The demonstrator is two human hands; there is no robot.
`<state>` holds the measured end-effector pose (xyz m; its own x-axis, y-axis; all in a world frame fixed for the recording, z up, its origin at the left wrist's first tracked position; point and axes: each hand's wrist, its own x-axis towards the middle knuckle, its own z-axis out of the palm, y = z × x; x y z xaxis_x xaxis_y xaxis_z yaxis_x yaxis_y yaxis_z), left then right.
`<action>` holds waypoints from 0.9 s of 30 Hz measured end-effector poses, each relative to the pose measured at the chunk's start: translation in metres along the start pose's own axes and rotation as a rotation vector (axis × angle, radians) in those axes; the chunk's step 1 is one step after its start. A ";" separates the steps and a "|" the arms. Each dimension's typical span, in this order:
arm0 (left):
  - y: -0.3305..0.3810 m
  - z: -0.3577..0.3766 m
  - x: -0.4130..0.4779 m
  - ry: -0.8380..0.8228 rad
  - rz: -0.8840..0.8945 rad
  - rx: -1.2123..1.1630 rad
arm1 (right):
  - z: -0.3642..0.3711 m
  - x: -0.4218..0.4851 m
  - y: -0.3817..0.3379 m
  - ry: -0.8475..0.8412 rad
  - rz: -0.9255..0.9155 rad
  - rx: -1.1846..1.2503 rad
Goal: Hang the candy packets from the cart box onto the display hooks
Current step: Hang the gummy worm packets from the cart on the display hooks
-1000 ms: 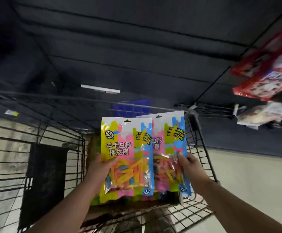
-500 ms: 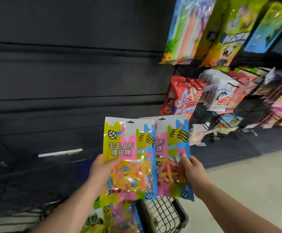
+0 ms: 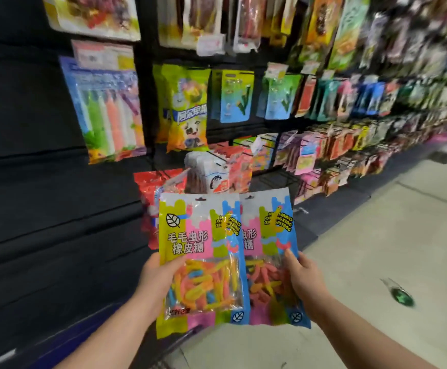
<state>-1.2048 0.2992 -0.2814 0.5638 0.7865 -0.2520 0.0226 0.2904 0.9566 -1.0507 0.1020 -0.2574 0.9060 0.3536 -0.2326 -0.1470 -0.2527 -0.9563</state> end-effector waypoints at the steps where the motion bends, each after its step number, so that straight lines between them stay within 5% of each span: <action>1: 0.001 0.022 -0.002 -0.027 0.013 0.007 | -0.020 0.007 -0.001 0.026 -0.011 0.007; 13: -0.003 0.248 -0.008 -0.208 0.073 0.045 | -0.226 0.074 -0.021 0.246 -0.131 -0.046; 27: -0.004 0.375 0.053 -0.293 0.078 0.072 | -0.302 0.164 -0.031 0.384 -0.096 -0.017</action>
<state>-0.8652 0.1351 -0.2433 0.7797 0.6115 -0.1345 0.0223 0.1876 0.9820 -0.7774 -0.1040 -0.2121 0.9983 0.0148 -0.0564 -0.0509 -0.2509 -0.9667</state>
